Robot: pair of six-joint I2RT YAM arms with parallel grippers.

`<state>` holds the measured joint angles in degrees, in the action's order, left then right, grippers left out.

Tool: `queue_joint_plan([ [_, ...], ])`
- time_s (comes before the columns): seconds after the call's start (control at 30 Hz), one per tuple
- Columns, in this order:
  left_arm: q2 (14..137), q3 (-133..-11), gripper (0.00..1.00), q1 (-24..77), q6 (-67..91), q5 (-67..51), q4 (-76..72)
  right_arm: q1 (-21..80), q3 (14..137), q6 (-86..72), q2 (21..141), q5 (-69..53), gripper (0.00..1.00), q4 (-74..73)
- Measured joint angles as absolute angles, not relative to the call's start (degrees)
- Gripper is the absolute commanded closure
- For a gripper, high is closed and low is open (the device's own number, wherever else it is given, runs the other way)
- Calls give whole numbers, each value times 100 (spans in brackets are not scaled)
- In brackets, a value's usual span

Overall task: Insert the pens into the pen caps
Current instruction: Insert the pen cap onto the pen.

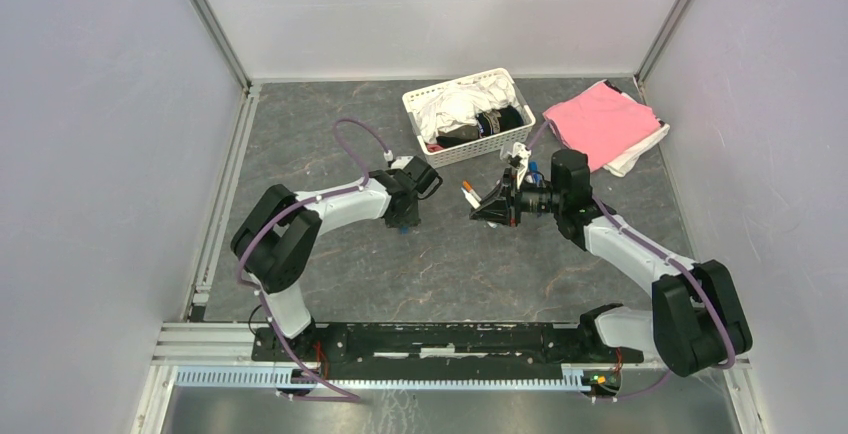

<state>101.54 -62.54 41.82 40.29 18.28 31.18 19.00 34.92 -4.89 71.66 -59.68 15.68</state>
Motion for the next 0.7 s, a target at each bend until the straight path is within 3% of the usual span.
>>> queue_joint_plan([
  [0.7, 10189, -6254, 72, 4174, 4029, 1798, 3256, 1900, 3492, -596, 7218, -6038, 100, 1579],
])
